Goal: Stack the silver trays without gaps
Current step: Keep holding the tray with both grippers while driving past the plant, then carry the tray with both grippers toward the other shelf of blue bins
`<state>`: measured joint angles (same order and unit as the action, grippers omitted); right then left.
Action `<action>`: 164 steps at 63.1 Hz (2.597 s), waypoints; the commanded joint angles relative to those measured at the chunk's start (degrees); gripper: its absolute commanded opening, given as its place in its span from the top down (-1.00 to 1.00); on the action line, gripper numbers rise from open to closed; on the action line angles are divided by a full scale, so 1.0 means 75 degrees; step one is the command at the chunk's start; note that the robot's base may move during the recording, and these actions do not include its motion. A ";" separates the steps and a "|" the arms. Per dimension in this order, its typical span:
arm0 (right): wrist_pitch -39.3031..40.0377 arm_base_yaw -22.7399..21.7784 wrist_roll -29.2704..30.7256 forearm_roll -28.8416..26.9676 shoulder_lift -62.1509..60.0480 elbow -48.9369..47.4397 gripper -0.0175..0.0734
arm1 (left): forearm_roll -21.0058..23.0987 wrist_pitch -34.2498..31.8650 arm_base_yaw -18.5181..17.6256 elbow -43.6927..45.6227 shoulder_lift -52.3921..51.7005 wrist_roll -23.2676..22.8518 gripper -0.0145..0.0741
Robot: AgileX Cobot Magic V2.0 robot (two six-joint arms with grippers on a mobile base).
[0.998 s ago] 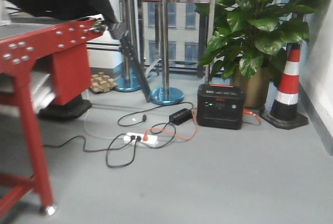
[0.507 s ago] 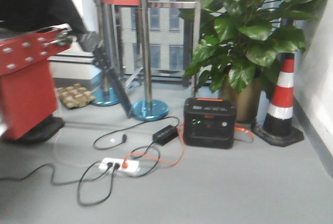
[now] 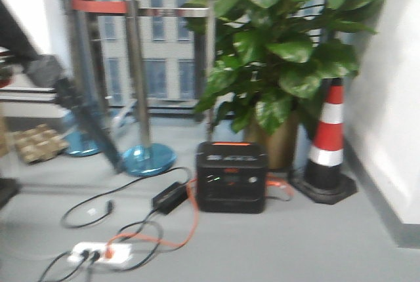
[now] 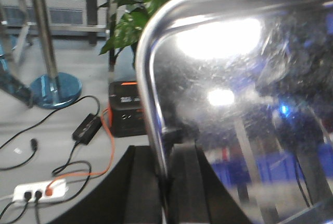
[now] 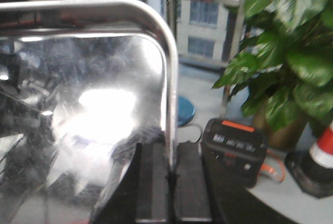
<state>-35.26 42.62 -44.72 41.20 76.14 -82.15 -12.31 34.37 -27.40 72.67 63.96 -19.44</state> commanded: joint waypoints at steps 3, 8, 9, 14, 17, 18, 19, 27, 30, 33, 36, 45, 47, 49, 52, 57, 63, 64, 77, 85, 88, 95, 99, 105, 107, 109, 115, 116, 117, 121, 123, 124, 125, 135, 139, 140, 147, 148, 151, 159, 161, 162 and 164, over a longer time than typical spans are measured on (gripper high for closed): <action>0.1844 0.0140 0.0041 -0.0175 -0.0026 -0.0024 0.79 | 0.0444 -0.0521 -0.0173 0.0022 0.0004 0.0166 0.71; 0.2141 0.0140 0.0041 -0.0175 -0.0026 -0.0024 0.79 | 0.0444 -0.0521 -0.0173 0.0022 0.0004 0.0166 0.71; 0.2190 0.0140 0.0041 -0.0175 -0.0026 -0.0024 0.79 | 0.0444 -0.0521 -0.0173 0.0022 0.0004 0.0166 0.71; 0.2463 0.0140 0.0041 -0.0175 -0.0026 -0.0024 0.79 | 0.0403 -0.0521 -0.0173 0.0022 0.0004 0.0166 0.71; 0.2652 0.0140 0.0041 -0.0175 -0.0026 -0.0024 0.79 | 0.0403 -0.0521 -0.0173 0.0022 0.0004 0.0166 0.71; 0.2710 0.0140 0.0041 -0.0175 -0.0026 -0.0024 0.79 | 0.0403 -0.0521 -0.0173 0.0022 0.0004 0.0166 0.71; 0.2800 0.0140 0.0041 -0.0175 -0.0026 -0.0024 0.79 | 0.0403 -0.0521 -0.0173 0.0022 0.0004 0.0166 0.71; 0.3195 0.0140 0.0041 -0.0175 -0.0026 -0.0024 0.79 | 0.0403 -0.0521 -0.0173 0.0022 0.0004 0.0166 0.71; 0.3302 0.0140 0.0041 -0.0175 -0.0026 -0.0024 0.79 | 0.0403 -0.0521 -0.0173 0.0022 0.0004 0.0166 0.71; 0.3398 0.0140 0.0041 -0.0175 -0.0026 -0.0024 0.79 | 0.0403 -0.0521 -0.0173 0.0022 0.0004 0.0166 0.71; 0.3530 0.0140 0.0041 -0.0175 -0.0026 -0.0024 0.79 | 0.0403 -0.0521 -0.0173 0.0022 0.0004 0.0166 0.71; 0.3885 0.0140 0.0041 -0.0175 -0.0026 -0.0024 0.79 | 0.0403 -0.0521 -0.0173 0.0022 0.0004 0.0166 0.71; 0.3972 0.0140 0.0041 -0.0175 -0.0026 -0.0024 0.79 | 0.0403 -0.0521 -0.0173 0.0022 0.0004 0.0166 0.71; 0.4025 0.0140 0.0041 -0.0175 -0.0026 -0.0024 0.79 | 0.0403 -0.0521 -0.0173 0.0022 0.0004 0.0166 0.71; 0.4108 0.0140 0.0041 -0.0175 -0.0026 -0.0024 0.79 | 0.0403 -0.0521 -0.0173 0.0022 0.0004 0.0166 0.71; 0.4287 0.0140 0.0041 -0.0175 -0.0026 -0.0024 0.79 | 0.0403 -0.0521 -0.0173 0.0022 0.0004 0.0166 0.71; 0.4533 0.0140 0.0041 -0.0175 -0.0026 -0.0024 0.79 | 0.0403 -0.0521 -0.0173 0.0022 0.0004 0.0166 0.71; 0.4563 0.0140 0.0041 -0.0175 -0.0026 -0.0024 0.79 | 0.0403 -0.0521 -0.0173 0.0022 0.0004 0.0166 0.71; 0.4623 0.0140 0.0041 -0.0175 -0.0026 -0.0024 0.79 | 0.0405 -0.0648 -0.0173 0.0022 -0.0012 0.0166 0.71; 0.4623 0.0140 0.0041 -0.0175 -0.0026 -0.0024 0.79 | 0.0368 -0.1195 -0.0173 0.0022 -0.0023 0.0166 0.71; 0.4623 0.0140 0.0041 -0.0175 -0.0026 -0.0024 0.79 | 0.0355 -0.1301 -0.0173 0.0022 -0.0028 0.0166 0.71; 0.4623 0.0140 0.0041 -0.0175 -0.0026 -0.0024 0.79 | 0.0169 -0.1425 -0.0173 0.0022 -0.0058 0.0166 0.71; 0.4623 0.0140 0.0041 -0.0175 -0.0026 -0.0024 0.79 | 0.0094 -0.1504 -0.0173 0.0022 -0.0110 0.0166 0.71; 0.4623 0.0140 0.0041 -0.0175 -0.0026 -0.0024 0.79 | 0.0084 -0.1599 -0.0173 0.0022 -0.0248 0.0166 0.71; 0.4623 0.0140 0.0041 -0.0175 -0.0026 -0.0024 0.79 | 0.0084 -0.1641 -0.0173 0.0022 -0.0291 0.0166 0.71; 0.4623 0.0140 0.0041 -0.0175 -0.0026 -0.0024 0.79 | 0.0084 -0.1684 -0.0173 0.0022 -0.0335 0.0166 0.71; 0.4623 0.0140 0.0041 -0.0175 -0.0026 -0.0024 0.79 | 0.0084 -0.1787 -0.0173 0.0022 -0.0459 0.0166 0.71; 0.4623 0.0140 0.0041 -0.0175 -0.0026 -0.0024 0.79 | 0.0084 -0.1798 -0.0173 0.0022 -0.0477 0.0166 0.71; 0.4623 0.0140 0.0041 -0.0175 -0.0026 -0.0024 0.79 | 0.0084 -0.1798 -0.0173 0.0022 -0.0477 0.0166 0.71; 0.4623 0.0140 0.0041 -0.0175 -0.0026 -0.0024 0.79 | 0.0084 -0.1798 -0.0173 0.0022 -0.0495 0.0166 0.71; 0.4623 0.0140 0.0041 -0.0175 -0.0026 -0.0024 0.79 | 0.0068 -0.1817 -0.0173 0.0022 -0.0493 0.0166 0.71; 0.4623 0.0140 0.0041 -0.0175 -0.0026 -0.0024 0.79 | 0.0077 -0.1842 -0.0173 0.0022 -0.0493 0.0166 0.71; 0.4623 0.0140 0.0041 -0.0175 -0.0026 -0.0024 0.79 | 0.0077 -0.1879 -0.0173 0.0022 -0.0493 0.0166 0.71; 0.4623 0.0140 0.0041 -0.0175 -0.0026 -0.0024 0.79 | 0.0064 -0.2155 -0.0173 0.0022 -0.0493 0.0166 0.71; 0.4623 0.0140 0.0041 -0.0175 -0.0026 -0.0024 0.79 | 0.0064 -0.2251 -0.0173 0.0022 -0.0493 0.0166 0.71; 0.4623 0.0140 0.0041 -0.0175 -0.0026 -0.0024 0.79 | 0.0064 -0.2262 -0.0173 0.0022 -0.0493 0.0166 0.71; 0.4623 0.0140 0.0041 -0.0175 -0.0026 -0.0024 0.79 | 0.0064 -0.2251 -0.0173 0.0022 -0.0493 0.0166 0.71; 0.4623 0.0140 0.0041 -0.0175 -0.0026 -0.0024 0.79 | 0.0064 -0.2221 -0.0173 0.0022 -0.0493 0.0166 0.71; 0.4623 0.0140 0.0041 -0.0175 -0.0026 -0.0024 0.79 | 0.0064 -0.2169 -0.0173 0.0022 -0.0493 0.0166 0.71; 0.4623 0.0140 0.0041 -0.0175 -0.0026 -0.0024 0.79 | 0.0064 -0.1991 -0.0173 0.0022 -0.0493 0.0166 0.71; 0.4623 0.0140 0.0041 -0.0175 -0.0026 -0.0024 0.79 | 0.0064 -0.1944 -0.0173 0.0022 -0.0493 0.0166 0.71; 0.4623 0.0140 0.0041 -0.0175 -0.0026 -0.0024 0.79 | 0.0064 -0.1927 -0.0173 0.0022 -0.0493 0.0166 0.71; 0.4623 0.0140 0.0041 -0.0175 -0.0026 -0.0024 0.79 | 0.0064 -0.1906 -0.0173 0.0022 -0.0493 0.0166 0.71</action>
<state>-9.10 41.47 -42.98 43.37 74.03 -83.15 -14.46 29.96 -26.97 71.75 60.43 -19.59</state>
